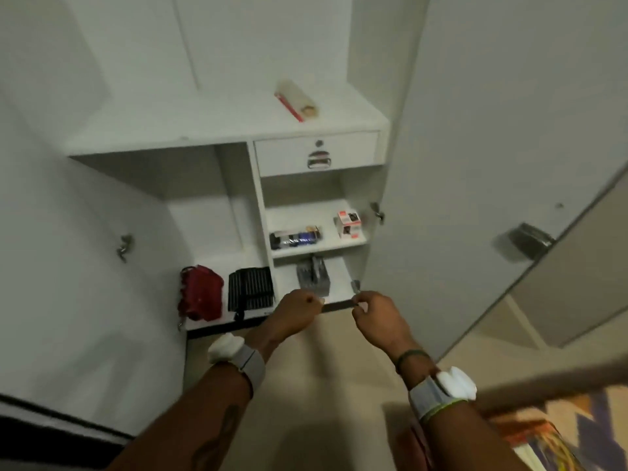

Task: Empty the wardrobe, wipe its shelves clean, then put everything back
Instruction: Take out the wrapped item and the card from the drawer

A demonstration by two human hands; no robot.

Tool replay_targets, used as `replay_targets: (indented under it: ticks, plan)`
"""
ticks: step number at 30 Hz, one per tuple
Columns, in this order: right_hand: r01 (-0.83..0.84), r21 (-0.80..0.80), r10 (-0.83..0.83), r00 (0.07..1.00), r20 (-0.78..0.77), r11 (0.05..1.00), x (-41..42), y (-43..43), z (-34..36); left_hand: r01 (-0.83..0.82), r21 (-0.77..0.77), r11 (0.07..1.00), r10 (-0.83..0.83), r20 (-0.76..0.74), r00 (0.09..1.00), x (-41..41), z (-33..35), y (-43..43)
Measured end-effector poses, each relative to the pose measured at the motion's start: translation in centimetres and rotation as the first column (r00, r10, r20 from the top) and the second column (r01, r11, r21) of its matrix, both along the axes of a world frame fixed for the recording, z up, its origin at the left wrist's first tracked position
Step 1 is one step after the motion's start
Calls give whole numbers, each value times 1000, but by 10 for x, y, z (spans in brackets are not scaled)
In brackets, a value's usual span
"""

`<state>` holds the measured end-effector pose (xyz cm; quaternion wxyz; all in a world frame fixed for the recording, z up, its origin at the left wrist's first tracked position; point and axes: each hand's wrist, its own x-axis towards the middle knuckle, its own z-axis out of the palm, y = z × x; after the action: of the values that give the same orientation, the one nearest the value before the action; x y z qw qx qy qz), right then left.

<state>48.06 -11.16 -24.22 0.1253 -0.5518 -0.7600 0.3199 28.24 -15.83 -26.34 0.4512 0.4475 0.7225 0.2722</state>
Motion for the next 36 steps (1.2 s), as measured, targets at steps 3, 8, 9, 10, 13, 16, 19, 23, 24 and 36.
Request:
replay_targets:
  ticks: [3, 8, 9, 10, 13, 16, 19, 23, 24, 36]
  plan:
    - [-29, 23, 30, 999, -39, 999, -37, 33, 13, -86, 57, 995, 86, 1, 996, -39, 16, 25]
    - [-79, 90, 90, 989, -120, 993, -115, 143, 30, -100, 225, 969, 138, -158, 978, -107, 65, 120]
    - [-98, 116, 113, 984, -138, 988, -131, 175, 34, -99, 267, 959, 158, -210, 965, -123, 76, 149]
    - [-99, 143, 123, 978, -170, 985, -138, 186, 39, -98, 299, 949, 173, -236, 956, -131, 84, 161]
    - [-77, 220, 128, 966, -225, 972, -173, 264, 60, -123, 375, 919, 237, -272, 933, -167, 118, 235]
    - [-65, 320, 160, 946, -281, 945, -205, 343, 94, -106, 462, 881, 302, -374, 877, -204, 146, 315]
    - [-54, 394, 172, 947, -271, 917, -235, 408, 120, -89, 517, 851, 345, -425, 837, -238, 157, 381]
    - [-52, 372, 151, 959, -242, 927, -282, 479, 129, -135, 380, 915, 324, -494, 807, -280, 136, 444]
    - [-62, 334, 136, 969, -205, 940, -298, 497, 126, -127, 343, 931, 307, -543, 782, -289, 125, 456]
    - [-56, 544, 17, 997, 77, 837, -348, 544, 75, -33, 519, 854, 447, -701, 556, -291, 92, 469]
